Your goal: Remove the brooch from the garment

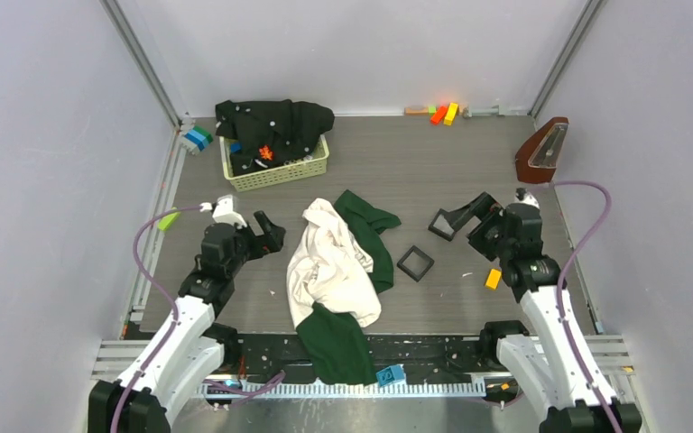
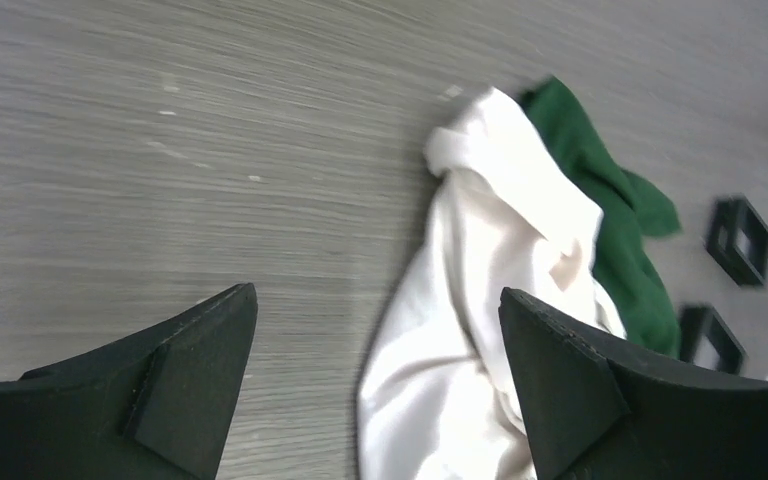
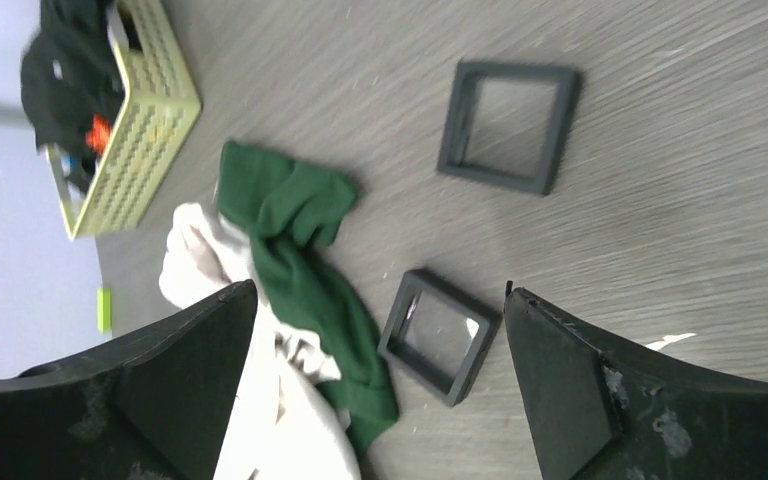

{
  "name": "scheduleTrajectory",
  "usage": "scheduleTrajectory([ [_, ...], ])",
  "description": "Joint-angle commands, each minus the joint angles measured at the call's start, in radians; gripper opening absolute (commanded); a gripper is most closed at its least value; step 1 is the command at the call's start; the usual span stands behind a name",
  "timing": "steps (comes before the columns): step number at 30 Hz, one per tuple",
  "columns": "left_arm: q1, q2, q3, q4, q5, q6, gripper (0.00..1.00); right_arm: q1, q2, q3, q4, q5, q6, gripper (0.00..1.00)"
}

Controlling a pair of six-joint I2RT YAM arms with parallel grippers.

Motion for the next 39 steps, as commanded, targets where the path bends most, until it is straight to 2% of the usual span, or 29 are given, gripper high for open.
scheduleTrajectory([
  [1, -0.002, 0.064, 0.001, 0.188, 0.296, 0.06, 0.93, 0.032, 0.14, 0.095, 0.071, -0.251, -0.087, 1.0],
  [3, -0.018, 0.1, 0.012, 0.2, 0.319, 0.061, 0.91, 0.083, 0.199, 0.112, 0.084, -0.257, -0.125, 0.94],
  [6, -0.085, 0.121, 0.032, 0.198, 0.309, 0.096, 0.88, 0.201, 0.29, 0.135, 0.107, -0.214, -0.161, 0.9],
  [11, -0.251, 0.122, 0.061, 0.171, 0.21, 0.187, 0.83, 0.368, 0.444, 0.207, 0.126, -0.108, -0.229, 0.77],
  [18, -0.441, 0.227, 0.141, 0.06, 0.033, 0.279, 0.78, 0.475, 0.617, 0.266, 0.177, -0.02, -0.299, 0.7],
  [27, -0.476, 0.337, 0.19, 0.022, 0.014, 0.266, 0.76, 0.554, 0.809, 0.278, 0.268, -0.016, -0.311, 0.58],
  [30, -0.476, 0.337, 0.18, 0.035, 0.001, 0.251, 0.71, 0.57, 0.854, 0.282, 0.303, -0.034, -0.306, 0.5],
  [31, -0.476, 0.335, 0.176, 0.04, 0.004, 0.25, 0.67, 0.571, 0.863, 0.284, 0.307, -0.048, -0.302, 0.49],
  [33, -0.476, 0.331, 0.171, 0.041, 0.003, 0.25, 0.57, 0.574, 0.884, 0.289, 0.32, -0.068, -0.298, 0.41],
  [35, -0.475, 0.327, 0.168, 0.041, -0.005, 0.248, 0.32, 0.574, 0.891, 0.297, 0.323, -0.072, -0.297, 0.2],
  [36, -0.474, 0.325, 0.165, 0.041, -0.011, 0.247, 0.2, 0.574, 0.886, 0.3, 0.321, -0.069, -0.297, 0.06],
  [37, -0.474, 0.323, 0.164, 0.041, -0.016, 0.247, 0.08, 0.574, 0.879, 0.301, 0.319, -0.056, -0.296, 0.02],
  [38, -0.474, 0.318, 0.161, 0.041, -0.023, 0.247, 0.01, 0.574, 0.863, 0.301, 0.318, -0.046, -0.293, 0.01],
  [39, -0.473, 0.31, 0.161, 0.041, -0.028, 0.248, 0.0, 0.574, 0.852, 0.301, 0.312, -0.015, -0.292, 0.01],
])
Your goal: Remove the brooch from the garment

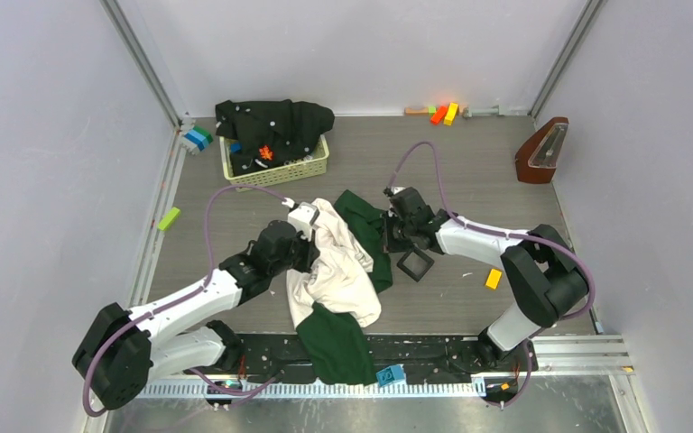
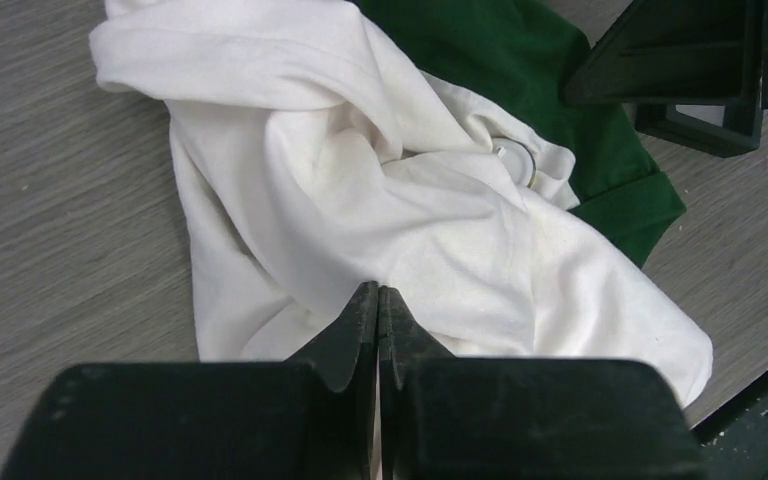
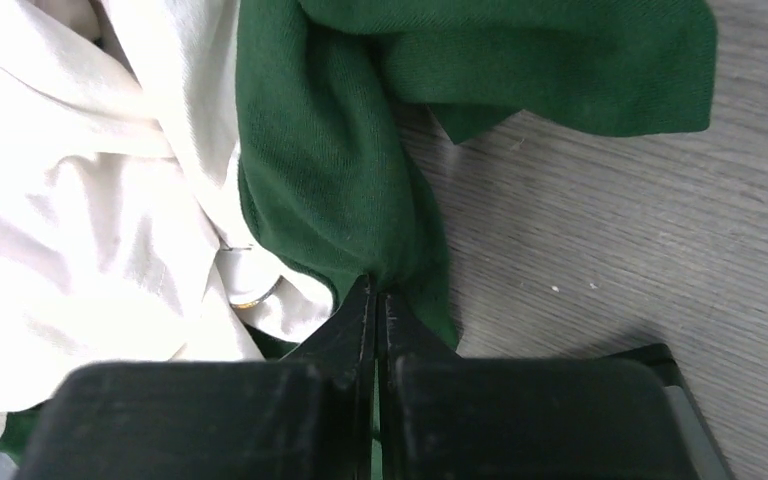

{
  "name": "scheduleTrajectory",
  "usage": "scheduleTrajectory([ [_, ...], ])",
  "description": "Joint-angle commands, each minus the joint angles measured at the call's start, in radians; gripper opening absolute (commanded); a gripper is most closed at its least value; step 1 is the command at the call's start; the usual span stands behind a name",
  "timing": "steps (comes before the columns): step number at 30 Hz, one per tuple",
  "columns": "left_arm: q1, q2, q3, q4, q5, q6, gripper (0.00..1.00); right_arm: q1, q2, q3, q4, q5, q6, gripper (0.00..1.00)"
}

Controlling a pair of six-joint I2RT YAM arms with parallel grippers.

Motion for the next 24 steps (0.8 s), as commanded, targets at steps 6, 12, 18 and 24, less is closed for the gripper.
scheduleTrajectory([
  [6, 0.055, -0.107, 0.021, -0.013, -0.112, -0.047, 0.0, 0.002, -0.146, 0.116, -0.083, 0.253, -0.006, 0.0],
  [12, 0.254, -0.175, 0.231, -0.306, -0.118, -0.135, 0.0, -0.011, -0.28, 0.16, -0.129, 0.474, 0.004, 0.0],
  [18, 0.309, -0.178, 0.325, -0.444, -0.008, -0.183, 0.0, -0.014, -0.345, 0.174, -0.133, 0.44, 0.014, 0.0],
  [24, 0.309, -0.167, 0.24, -0.367, 0.182, -0.27, 0.59, -0.014, -0.35, 0.154, -0.146, 0.345, 0.017, 0.0],
])
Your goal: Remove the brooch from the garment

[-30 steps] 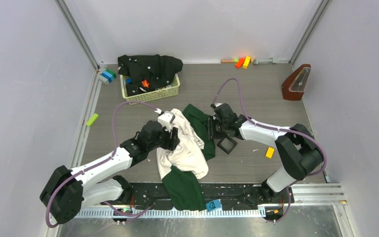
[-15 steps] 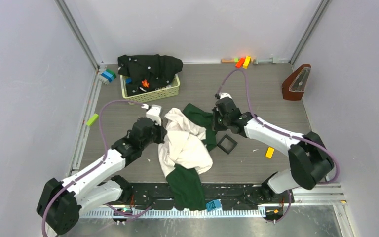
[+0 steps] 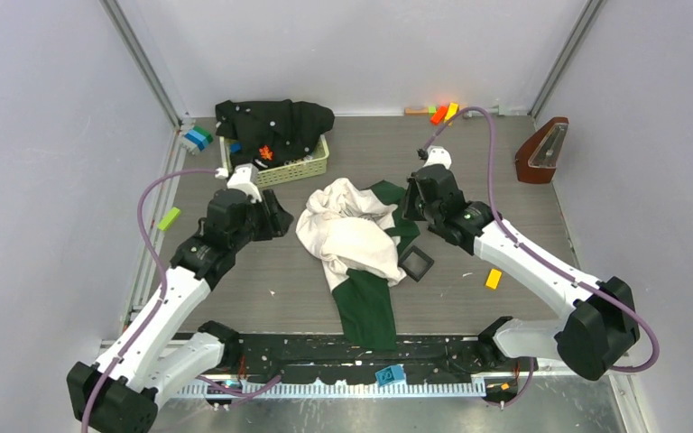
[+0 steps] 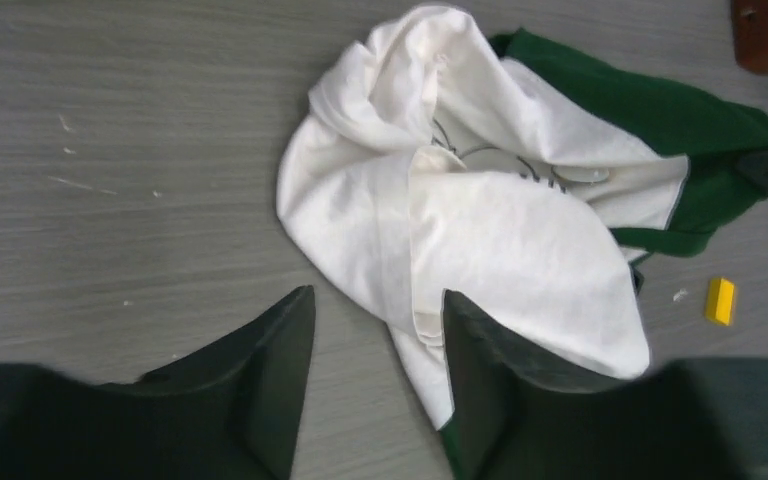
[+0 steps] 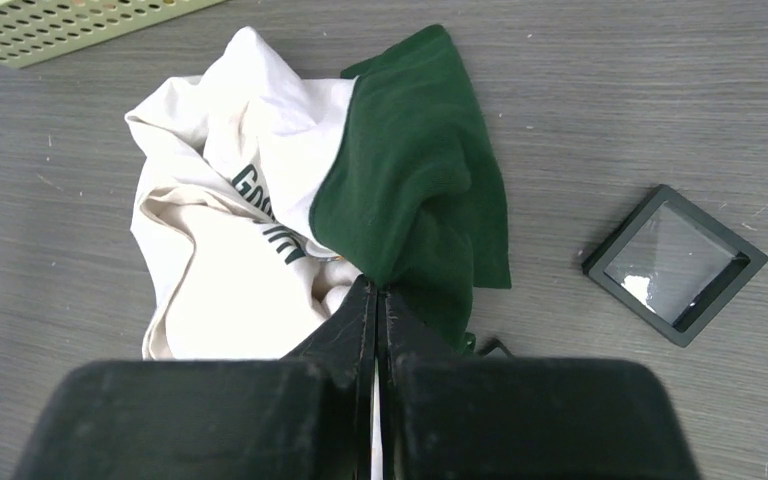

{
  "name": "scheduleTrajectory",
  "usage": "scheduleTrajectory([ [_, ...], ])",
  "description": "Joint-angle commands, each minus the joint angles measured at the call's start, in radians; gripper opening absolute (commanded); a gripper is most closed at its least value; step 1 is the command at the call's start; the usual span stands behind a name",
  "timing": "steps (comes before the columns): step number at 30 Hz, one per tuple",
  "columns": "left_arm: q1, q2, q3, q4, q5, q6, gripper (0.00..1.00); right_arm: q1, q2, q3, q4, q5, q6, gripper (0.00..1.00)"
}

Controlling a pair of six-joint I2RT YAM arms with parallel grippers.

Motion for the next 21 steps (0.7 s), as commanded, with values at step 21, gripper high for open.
scheduleTrajectory([
  [21, -0.207, 0.661, 0.249, 0.047, -0.217, 0.038, 0.8, -0.001, -0.011, -0.064, 0.045, -0.149, 0.027, 0.0],
])
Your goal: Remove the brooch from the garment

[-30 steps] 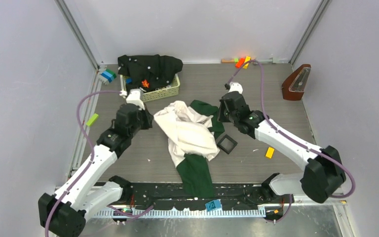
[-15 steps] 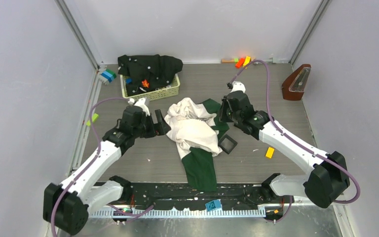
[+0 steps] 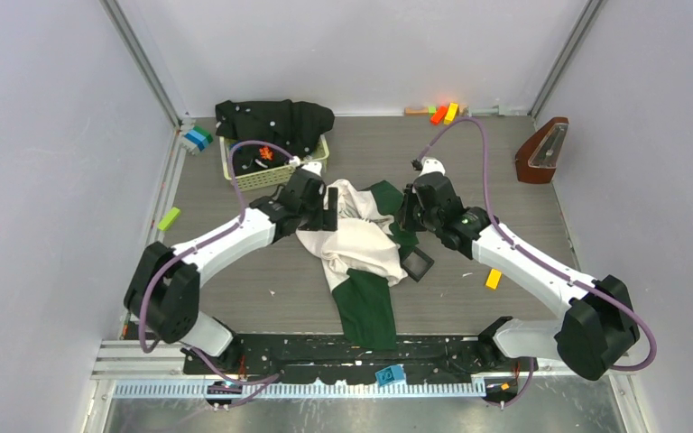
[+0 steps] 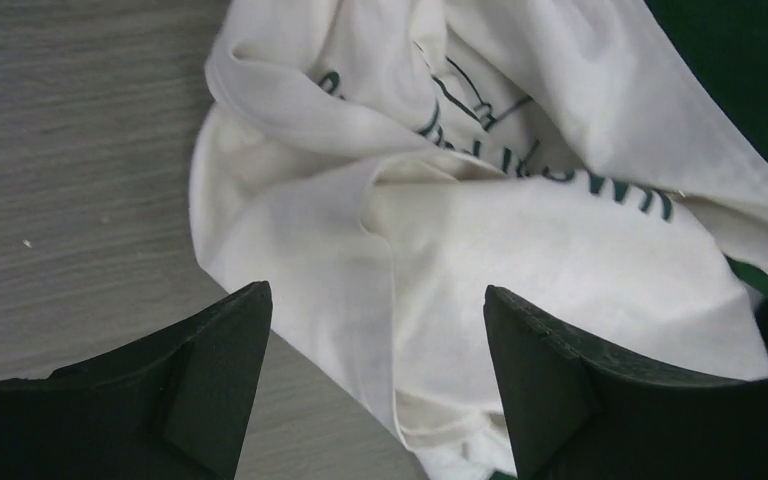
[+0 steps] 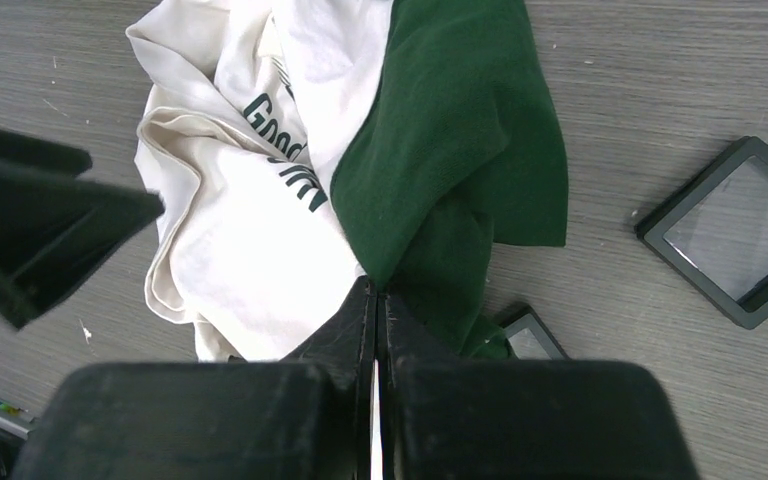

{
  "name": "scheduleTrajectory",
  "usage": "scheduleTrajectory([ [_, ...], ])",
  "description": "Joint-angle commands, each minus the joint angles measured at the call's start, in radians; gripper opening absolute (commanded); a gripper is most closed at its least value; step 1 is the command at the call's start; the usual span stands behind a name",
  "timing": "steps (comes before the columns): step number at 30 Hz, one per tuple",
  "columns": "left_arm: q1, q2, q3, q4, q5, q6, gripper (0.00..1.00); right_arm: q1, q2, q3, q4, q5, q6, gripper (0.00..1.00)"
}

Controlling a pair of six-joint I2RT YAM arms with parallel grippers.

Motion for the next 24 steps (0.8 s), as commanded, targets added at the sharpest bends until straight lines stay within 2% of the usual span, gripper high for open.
scheduleTrajectory([
  [1, 0.009, 0.111, 0.069, 0.01, -0.139, 0.061, 0.79, 0.0, -0.011, -0.001, 0.048, -0.024, 0.016, 0.0],
  [6, 0.01, 0.224, 0.127, 0.038, -0.179, 0.067, 0.67, 0.0, -0.023, 0.007, 0.039, -0.021, 0.011, 0.0],
  [8, 0.014, 0.25, 0.136, 0.074, -0.187, 0.085, 0.47, -0.001, -0.028, 0.008, 0.041, -0.015, 0.01, 0.01],
  [9, 0.018, 0.255, 0.137, 0.102, -0.191, 0.111, 0.31, -0.001, -0.028, 0.009, 0.041, -0.012, 0.011, 0.0],
  [10, 0.022, 0.257, 0.147, 0.106, -0.204, 0.13, 0.04, 0.0, -0.028, 0.01, 0.039, -0.008, 0.012, 0.0],
  [11, 0.032, 0.249, 0.168, 0.076, -0.227, 0.135, 0.0, 0.0, -0.027, 0.015, 0.036, 0.017, 0.018, 0.0],
  [14, 0.073, 0.149, 0.194, -0.013, -0.274, 0.159, 0.0, -0.008, -0.036, 0.046, -0.018, 0.131, 0.051, 0.0],
  [16, 0.137, 0.056, 0.183, -0.046, -0.243, 0.164, 0.0, -0.036, -0.057, 0.07, -0.033, 0.208, 0.071, 0.0],
  [21, 0.42, -0.151, 0.206, -0.169, 0.017, 0.103, 0.0, -0.164, -0.1, 0.183, -0.035, 0.159, 0.122, 0.0],
  [24, 0.503, -0.246, 0.279, -0.239, 0.023, 0.094, 0.0, -0.189, -0.102, 0.316, -0.054, 0.14, 0.118, 0.0],
])
